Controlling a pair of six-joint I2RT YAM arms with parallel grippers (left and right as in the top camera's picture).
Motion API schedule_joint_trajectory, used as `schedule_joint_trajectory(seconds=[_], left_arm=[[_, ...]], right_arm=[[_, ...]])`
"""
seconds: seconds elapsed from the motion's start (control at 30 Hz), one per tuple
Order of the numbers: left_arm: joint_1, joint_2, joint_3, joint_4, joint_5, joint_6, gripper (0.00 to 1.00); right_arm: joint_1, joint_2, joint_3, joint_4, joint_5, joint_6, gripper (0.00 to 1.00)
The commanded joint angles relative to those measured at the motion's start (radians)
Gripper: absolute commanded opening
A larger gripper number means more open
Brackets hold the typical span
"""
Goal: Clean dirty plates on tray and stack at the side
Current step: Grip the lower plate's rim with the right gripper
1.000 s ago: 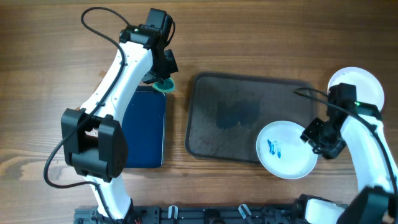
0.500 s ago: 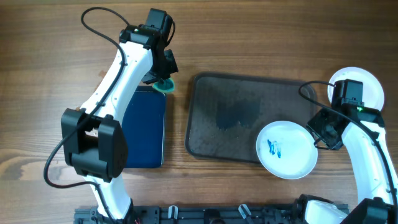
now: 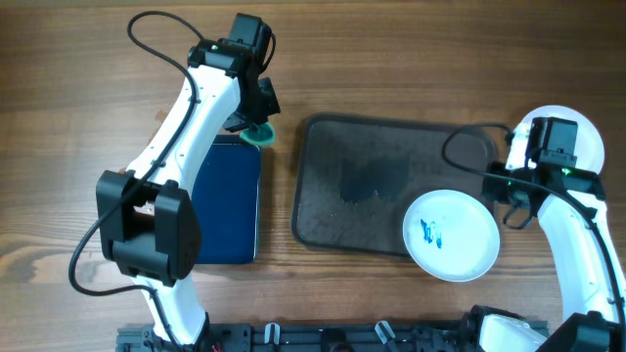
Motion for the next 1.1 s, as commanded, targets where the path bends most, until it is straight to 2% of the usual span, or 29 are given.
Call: schedule_joint_trajectory(seconds=[0.0, 0.1, 0.13, 0.17, 0.2, 0.23, 0.3, 0.33, 0.47, 0.5, 0.6, 0.67, 0.87, 1.07], left_arm=[[0.007, -0.009, 0.0, 0.026, -0.011, 0.032, 0.04], [0.007, -0.009, 0.0, 0.032, -0.011, 0.039, 0.04], [0.007, -0.009, 0.0, 0.032, -0.011, 0.039, 0.04], [0.007, -0.009, 0.0, 0.032, -0.011, 0.039, 0.04], [0.007, -0.009, 0.0, 0.034, -0.011, 0.039, 0.04], [0.007, -0.009, 0.0, 0.037, -0.011, 0.039, 0.04], [0.007, -0.009, 0.0, 0.039, -0.011, 0.039, 0.04], [0.007, -0.009, 0.0, 0.038, -0.011, 0.039, 0.04], [0.007, -0.009, 0.0, 0.016, -0.01, 0.039, 0.04], [0.007, -0.009, 0.0, 0.011, -0.01, 0.039, 0.04], [0.007, -0.009, 0.0, -0.007, -0.01, 0.039, 0.04], [0.007, -0.009, 0.0, -0.007, -0.01, 0.038, 0.04], [0.007, -0.009, 0.0, -0.007, -0.004, 0.038, 0.04], [0.007, -0.009, 0.0, -0.006, 0.005, 0.038, 0.04]], right_arm=[[0.003, -0.017, 0.074, -0.069, -0.274, -0.005, 0.47], [0.005, -0.013, 0.076, -0.137, -0.463, -0.022, 0.38], [0.005, -0.006, 0.076, -0.156, -0.513, -0.063, 0.29], [0.005, 0.005, 0.076, -0.172, -0.539, -0.079, 0.27], [0.005, 0.032, 0.076, -0.19, -0.57, -0.08, 0.31], [0.008, 0.054, 0.076, -0.2, -0.598, -0.083, 0.28], [0.056, 0.113, 0.076, -0.207, -0.627, -0.075, 0.07], [0.089, 0.13, 0.076, -0.206, -0.618, -0.054, 0.06], [0.208, 0.194, 0.075, -0.181, -0.421, 0.163, 0.04], [0.215, 0.196, 0.075, -0.174, -0.39, 0.18, 0.04], [0.214, 0.196, 0.075, -0.175, -0.164, 0.372, 0.04], [0.214, 0.198, 0.069, -0.177, -0.113, 0.397, 0.04], [0.222, 0.267, 0.031, -0.132, -0.153, 0.394, 0.04], [0.322, 0.345, 0.031, -0.024, -0.179, 0.444, 0.04]])
